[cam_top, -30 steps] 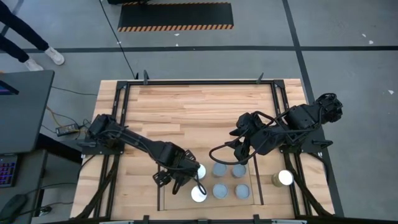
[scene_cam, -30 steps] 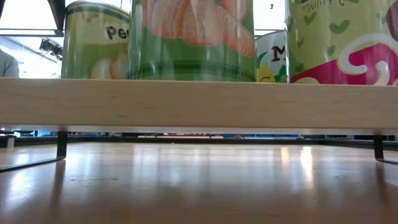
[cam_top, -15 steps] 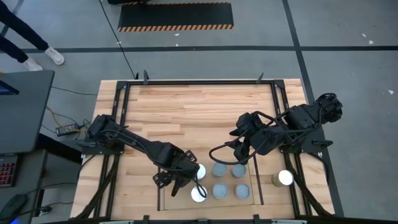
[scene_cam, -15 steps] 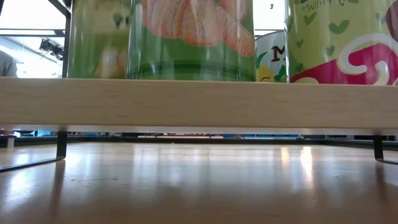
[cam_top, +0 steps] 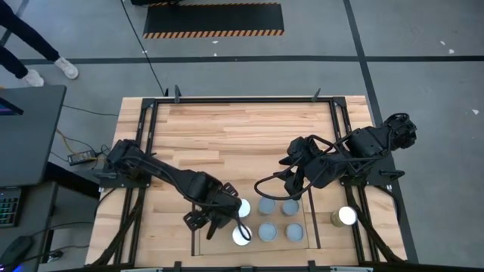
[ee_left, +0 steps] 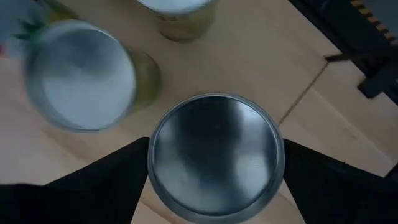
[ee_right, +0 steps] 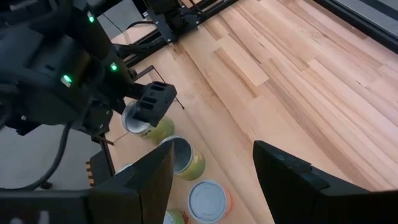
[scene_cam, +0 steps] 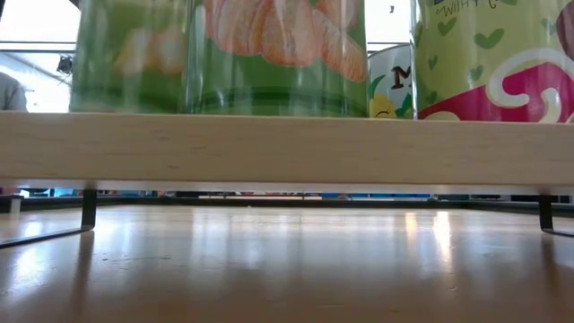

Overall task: Pick and place cans onto a shelf
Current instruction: Put the canned pears on the left shelf

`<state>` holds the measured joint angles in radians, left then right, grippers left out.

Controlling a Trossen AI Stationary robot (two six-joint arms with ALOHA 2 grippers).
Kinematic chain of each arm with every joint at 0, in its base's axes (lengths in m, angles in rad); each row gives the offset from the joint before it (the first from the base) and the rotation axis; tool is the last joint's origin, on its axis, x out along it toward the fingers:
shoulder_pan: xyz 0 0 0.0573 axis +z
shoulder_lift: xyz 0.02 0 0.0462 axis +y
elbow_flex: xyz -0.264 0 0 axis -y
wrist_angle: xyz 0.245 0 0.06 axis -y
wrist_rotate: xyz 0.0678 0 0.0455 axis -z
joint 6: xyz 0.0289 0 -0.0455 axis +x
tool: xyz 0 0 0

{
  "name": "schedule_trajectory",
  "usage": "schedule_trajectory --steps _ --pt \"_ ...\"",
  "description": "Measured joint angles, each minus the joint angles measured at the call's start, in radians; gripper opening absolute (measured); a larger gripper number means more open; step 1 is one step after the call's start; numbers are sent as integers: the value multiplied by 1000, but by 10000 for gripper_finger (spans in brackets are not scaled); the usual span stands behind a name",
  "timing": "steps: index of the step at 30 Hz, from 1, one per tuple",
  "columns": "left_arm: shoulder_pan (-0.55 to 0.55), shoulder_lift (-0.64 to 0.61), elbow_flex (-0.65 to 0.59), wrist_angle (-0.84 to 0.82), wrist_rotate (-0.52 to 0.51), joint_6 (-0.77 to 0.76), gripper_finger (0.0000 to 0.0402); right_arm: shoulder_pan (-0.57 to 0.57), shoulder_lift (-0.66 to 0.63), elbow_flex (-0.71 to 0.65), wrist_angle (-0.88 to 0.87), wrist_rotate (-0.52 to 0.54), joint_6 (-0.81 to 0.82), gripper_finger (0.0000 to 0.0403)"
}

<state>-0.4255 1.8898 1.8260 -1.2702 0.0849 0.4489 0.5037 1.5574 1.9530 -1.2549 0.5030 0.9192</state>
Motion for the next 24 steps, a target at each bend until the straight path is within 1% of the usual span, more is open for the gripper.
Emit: schedule_trajectory --steps 6,10,17,24 --pt "-5 1 -61 23 -1 52 353 0 0 0 3 -1 -2 226" --pt "-5 1 -73 21 -1 68 353 0 0 0 4 -18 4 226" --pt "-5 1 -73 48 -2 63 353 0 0 0 5 -27 6 226" --pt "-5 1 -73 30 -3 26 353 0 0 0 5 -33 6 226"
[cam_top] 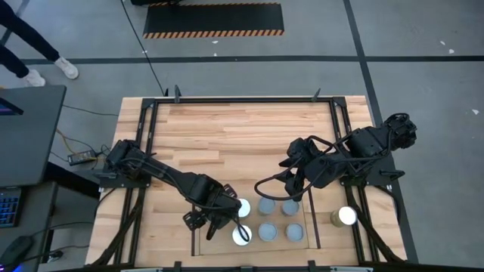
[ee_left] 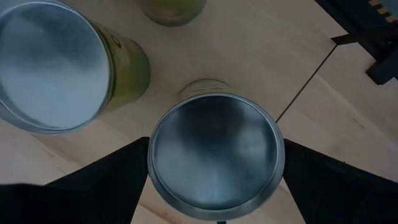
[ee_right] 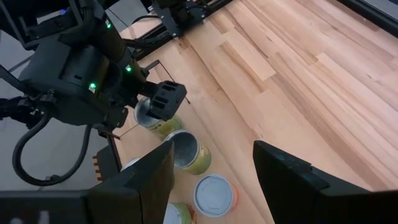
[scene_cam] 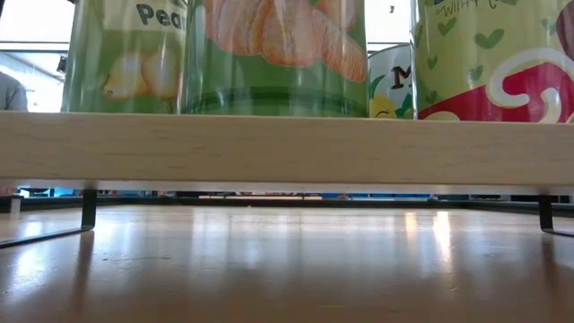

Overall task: Pick and place cans onto a shelf
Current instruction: Put the canned pears on the left shelf

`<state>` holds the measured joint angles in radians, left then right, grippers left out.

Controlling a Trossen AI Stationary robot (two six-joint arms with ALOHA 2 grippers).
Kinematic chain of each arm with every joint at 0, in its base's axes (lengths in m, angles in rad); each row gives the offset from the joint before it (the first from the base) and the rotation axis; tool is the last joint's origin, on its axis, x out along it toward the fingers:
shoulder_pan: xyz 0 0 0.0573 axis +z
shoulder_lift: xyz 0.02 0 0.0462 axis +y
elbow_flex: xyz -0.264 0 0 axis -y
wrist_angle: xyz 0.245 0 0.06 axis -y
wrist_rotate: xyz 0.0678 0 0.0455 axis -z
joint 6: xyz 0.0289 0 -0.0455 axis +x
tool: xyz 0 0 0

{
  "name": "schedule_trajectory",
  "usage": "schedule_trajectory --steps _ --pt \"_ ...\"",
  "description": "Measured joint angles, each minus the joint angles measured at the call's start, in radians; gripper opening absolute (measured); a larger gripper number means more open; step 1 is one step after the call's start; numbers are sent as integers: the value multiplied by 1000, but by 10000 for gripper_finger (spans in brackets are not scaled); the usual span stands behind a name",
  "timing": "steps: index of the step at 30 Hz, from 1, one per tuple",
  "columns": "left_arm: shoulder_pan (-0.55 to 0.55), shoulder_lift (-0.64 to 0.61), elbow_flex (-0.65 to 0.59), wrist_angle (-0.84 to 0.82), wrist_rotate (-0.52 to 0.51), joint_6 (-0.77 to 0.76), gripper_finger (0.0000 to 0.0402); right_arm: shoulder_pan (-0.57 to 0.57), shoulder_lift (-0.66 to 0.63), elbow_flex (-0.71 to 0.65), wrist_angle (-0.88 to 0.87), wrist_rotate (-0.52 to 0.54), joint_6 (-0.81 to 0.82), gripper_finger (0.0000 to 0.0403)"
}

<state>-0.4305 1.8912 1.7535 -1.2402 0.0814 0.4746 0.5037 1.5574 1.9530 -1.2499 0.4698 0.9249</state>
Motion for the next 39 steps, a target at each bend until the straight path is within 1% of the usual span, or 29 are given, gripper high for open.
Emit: schedule_trajectory --steps 4,9,15,20,29,32,35,39 --pt "0 0 0 5 -2 -10 353 0 0 0 0 0 0 226" --pt "0 0 0 8 -6 26 352 0 0 0 0 0 0 226" --pt "0 0 0 14 -6 31 340 0 0 0 0 0 0 226" --pt "-1 0 0 22 -6 8 352 0 0 0 0 0 0 226" --pt "-1 0 0 15 -9 3 355 0 0 0 0 0 -1 226" --pt "-1 1 9 0 -39 0 355 0 0 0 0 0 -1 226" --pt "-1 1 43 -6 -59 -28 355 0 0 0 0 0 -2 226" --pt "2 1 88 -4 -59 -114 355 0 0 0 0 0 -2 226"
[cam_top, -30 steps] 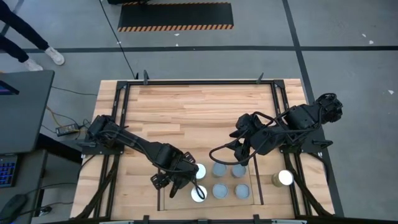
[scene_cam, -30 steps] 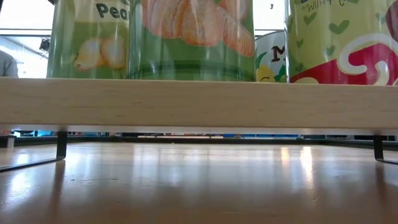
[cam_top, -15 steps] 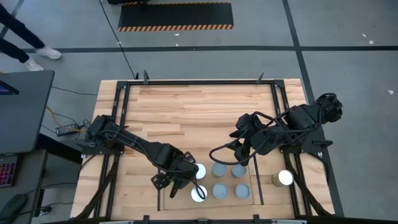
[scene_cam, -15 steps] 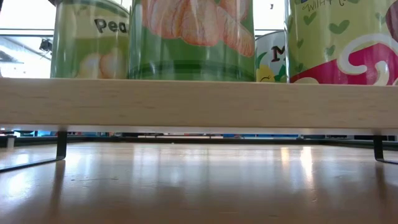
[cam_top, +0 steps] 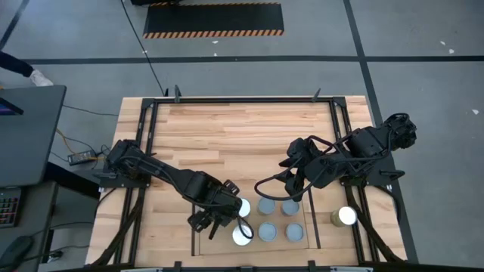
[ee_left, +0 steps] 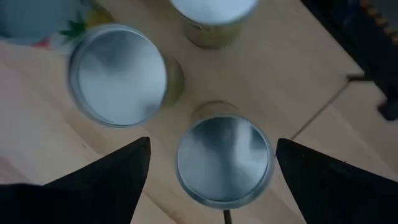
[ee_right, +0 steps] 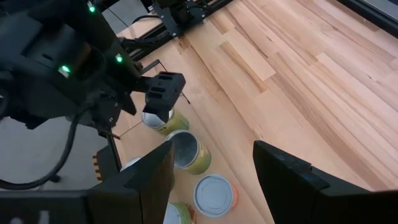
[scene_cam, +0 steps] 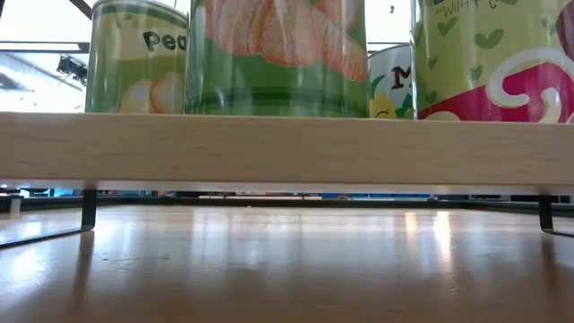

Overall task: Pick and place cans onto a shelf
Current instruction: Put the canned pears on the left shelf

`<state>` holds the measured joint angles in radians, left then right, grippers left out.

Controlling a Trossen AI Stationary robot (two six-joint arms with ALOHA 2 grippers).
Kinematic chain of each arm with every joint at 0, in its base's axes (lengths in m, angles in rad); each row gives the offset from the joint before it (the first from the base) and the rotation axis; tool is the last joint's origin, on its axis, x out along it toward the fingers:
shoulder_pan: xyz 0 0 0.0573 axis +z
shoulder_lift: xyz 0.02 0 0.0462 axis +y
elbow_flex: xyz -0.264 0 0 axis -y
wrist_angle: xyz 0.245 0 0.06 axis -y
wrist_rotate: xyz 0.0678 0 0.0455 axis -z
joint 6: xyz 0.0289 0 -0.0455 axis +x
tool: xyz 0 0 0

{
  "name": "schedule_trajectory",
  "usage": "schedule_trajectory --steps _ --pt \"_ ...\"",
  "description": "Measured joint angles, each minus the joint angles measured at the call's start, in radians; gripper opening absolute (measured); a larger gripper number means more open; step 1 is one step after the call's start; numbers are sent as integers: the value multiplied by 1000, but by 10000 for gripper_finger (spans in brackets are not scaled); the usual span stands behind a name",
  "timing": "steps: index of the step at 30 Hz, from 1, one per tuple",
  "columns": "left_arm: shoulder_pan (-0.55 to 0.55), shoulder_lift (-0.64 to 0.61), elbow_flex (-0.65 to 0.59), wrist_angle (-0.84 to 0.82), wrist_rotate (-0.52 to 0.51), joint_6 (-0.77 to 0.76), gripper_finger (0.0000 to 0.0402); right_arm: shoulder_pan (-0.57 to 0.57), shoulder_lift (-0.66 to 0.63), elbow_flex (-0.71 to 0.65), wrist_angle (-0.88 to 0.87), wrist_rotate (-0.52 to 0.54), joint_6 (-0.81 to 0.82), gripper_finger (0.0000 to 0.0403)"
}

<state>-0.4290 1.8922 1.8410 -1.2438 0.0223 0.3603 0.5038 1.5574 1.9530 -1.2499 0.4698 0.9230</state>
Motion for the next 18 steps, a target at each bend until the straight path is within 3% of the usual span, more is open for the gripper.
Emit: schedule_trajectory --steps 9,18 --pt "0 39 1 11 -89 -221 355 0 0 0 0 0 -1 226" --pt "-4 58 1 -6 -91 -261 355 7 0 0 0 -1 2 226"
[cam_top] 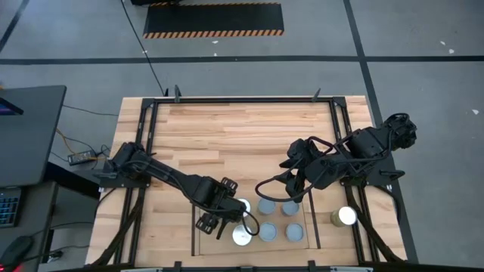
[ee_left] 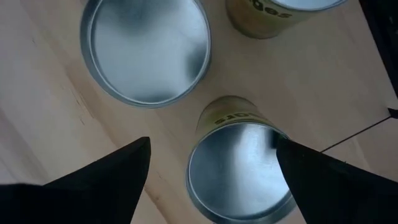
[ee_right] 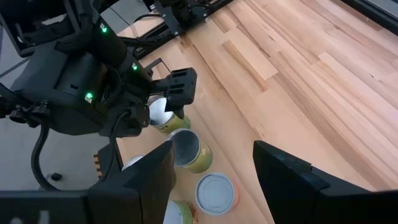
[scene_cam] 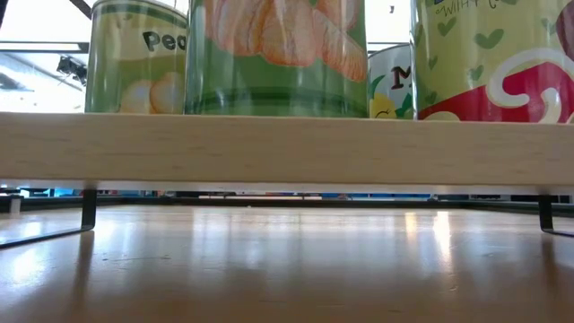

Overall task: Pick and place cans onto a shelf
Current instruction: Put the canned pears on the left shelf

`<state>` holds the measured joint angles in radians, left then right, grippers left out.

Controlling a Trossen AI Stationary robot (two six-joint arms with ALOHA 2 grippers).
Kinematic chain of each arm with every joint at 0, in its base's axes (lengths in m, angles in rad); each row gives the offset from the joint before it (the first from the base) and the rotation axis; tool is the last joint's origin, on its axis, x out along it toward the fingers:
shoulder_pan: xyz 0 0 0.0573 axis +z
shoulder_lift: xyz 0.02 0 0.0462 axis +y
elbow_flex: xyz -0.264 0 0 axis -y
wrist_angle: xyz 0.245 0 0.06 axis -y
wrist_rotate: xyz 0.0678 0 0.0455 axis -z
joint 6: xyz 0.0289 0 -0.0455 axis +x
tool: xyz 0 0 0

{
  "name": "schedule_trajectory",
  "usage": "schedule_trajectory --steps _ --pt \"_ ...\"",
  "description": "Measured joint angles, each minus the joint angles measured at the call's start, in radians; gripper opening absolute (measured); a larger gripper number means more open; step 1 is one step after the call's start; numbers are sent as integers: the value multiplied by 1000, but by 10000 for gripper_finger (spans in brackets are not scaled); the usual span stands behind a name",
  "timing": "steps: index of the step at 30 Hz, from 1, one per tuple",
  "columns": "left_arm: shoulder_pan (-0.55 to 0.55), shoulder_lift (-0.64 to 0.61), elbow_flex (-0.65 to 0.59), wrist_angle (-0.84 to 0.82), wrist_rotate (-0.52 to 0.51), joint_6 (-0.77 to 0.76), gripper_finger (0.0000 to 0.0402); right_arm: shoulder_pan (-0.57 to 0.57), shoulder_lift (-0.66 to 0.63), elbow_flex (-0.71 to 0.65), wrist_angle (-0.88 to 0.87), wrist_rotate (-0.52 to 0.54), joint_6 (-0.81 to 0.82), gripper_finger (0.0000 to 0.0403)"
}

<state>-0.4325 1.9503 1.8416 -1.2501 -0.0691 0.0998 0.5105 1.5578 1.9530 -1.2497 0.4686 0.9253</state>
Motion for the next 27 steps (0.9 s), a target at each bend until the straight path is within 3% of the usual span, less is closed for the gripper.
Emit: schedule_trajectory --steps 27 --pt "-45 0 0 -66 -6 -39 355 19 0 0 0 0 18 226"
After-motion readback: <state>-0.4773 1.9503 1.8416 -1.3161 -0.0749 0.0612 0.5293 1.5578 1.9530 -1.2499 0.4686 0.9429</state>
